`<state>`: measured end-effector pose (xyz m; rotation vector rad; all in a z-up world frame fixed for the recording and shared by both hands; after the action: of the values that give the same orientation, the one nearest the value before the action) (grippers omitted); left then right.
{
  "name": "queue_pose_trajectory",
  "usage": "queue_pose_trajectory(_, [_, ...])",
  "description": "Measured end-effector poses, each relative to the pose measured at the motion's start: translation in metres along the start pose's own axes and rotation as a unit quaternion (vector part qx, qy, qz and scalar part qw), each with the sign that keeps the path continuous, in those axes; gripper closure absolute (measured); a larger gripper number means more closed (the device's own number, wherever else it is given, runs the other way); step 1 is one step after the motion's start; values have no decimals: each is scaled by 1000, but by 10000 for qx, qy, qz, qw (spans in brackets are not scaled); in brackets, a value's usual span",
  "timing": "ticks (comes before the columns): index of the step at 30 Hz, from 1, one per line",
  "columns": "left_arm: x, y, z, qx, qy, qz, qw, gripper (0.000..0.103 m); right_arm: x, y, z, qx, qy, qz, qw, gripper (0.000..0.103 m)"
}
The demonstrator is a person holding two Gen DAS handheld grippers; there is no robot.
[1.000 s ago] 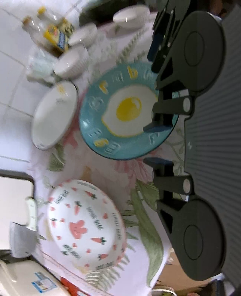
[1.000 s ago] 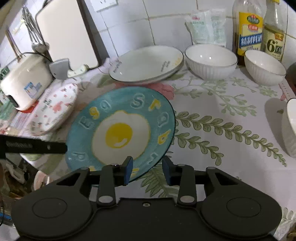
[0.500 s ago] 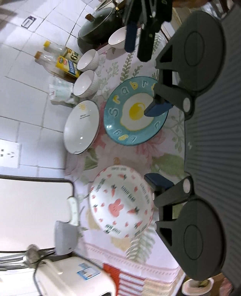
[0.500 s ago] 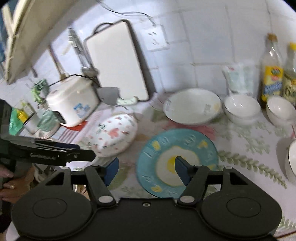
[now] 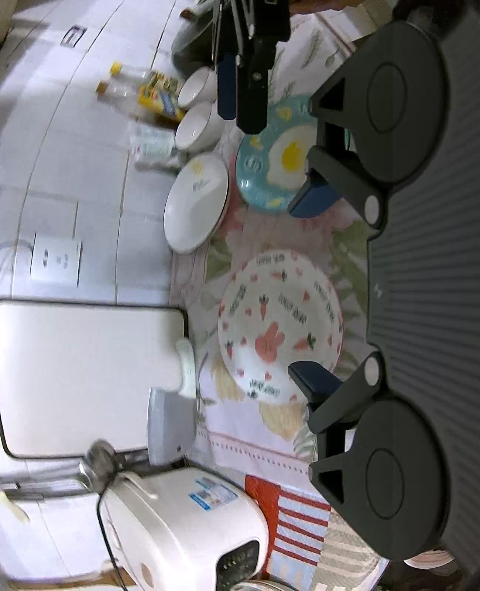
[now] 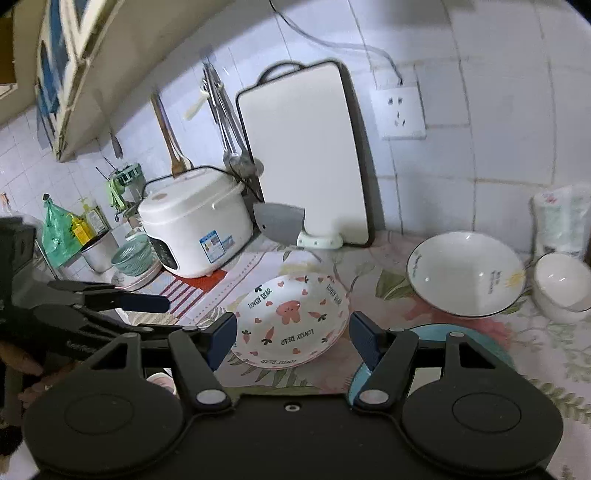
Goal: Organize plates and bowls
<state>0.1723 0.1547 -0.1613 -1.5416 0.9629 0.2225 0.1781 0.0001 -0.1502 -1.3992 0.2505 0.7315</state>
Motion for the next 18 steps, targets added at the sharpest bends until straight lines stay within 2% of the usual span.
queue_pose_trajectory(8, [28,11,56,-488,-271,-283,9980,18,66,11,10,-267,-48,142,9995,31])
queue_pose_trajectory(18, [79,36,102,-869,-543,-18,9947,18,144,30,2,-140,24,637,9979,31])
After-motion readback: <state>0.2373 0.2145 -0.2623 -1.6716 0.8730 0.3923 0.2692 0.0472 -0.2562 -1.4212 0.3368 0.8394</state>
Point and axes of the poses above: each gripper's, at about its wrist camera, not at the fingertips, and x roughly the way its jaws point, z to its left, y to its underside, the point moved 8 cm from there along x, roughly the way its jaws point, and after that the axes turned 13 degrees about y, right-handed, at the moved point
